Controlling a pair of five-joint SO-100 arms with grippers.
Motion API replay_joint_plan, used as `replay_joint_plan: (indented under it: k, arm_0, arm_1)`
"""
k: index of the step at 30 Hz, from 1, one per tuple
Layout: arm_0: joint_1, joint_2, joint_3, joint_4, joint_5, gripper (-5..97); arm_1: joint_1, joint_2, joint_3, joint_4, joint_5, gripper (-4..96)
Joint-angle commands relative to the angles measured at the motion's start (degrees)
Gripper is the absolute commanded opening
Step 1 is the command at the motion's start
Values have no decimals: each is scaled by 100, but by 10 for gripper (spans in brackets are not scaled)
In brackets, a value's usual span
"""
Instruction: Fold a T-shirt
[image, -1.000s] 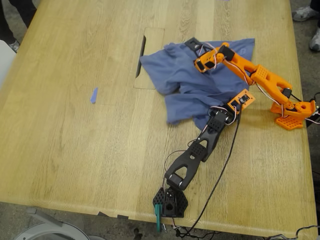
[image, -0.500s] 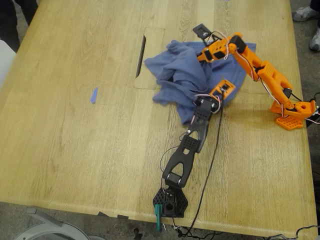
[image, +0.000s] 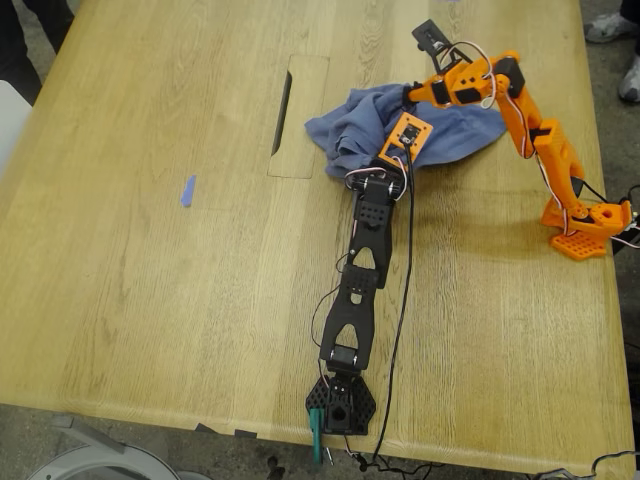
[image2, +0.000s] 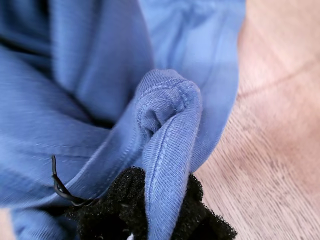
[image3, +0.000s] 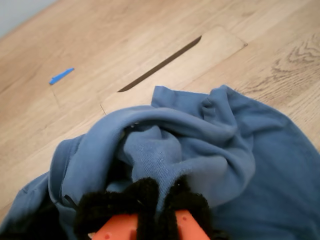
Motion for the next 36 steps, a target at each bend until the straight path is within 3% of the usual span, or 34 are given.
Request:
replay_joint_plan:
  k: [1,17,36]
  arm_0:
    - [-105,1591,-193,88,-53,1]
    - [-519,3366,-202,220,9,1]
    - [-536,4096,-202,-1389,70,1]
  arm_1:
    - [-44,615,-105,-53,-62,0]
    - [88,1301,-105,-914,-167,0]
    - [70,1934,-105,-2637,-220,0]
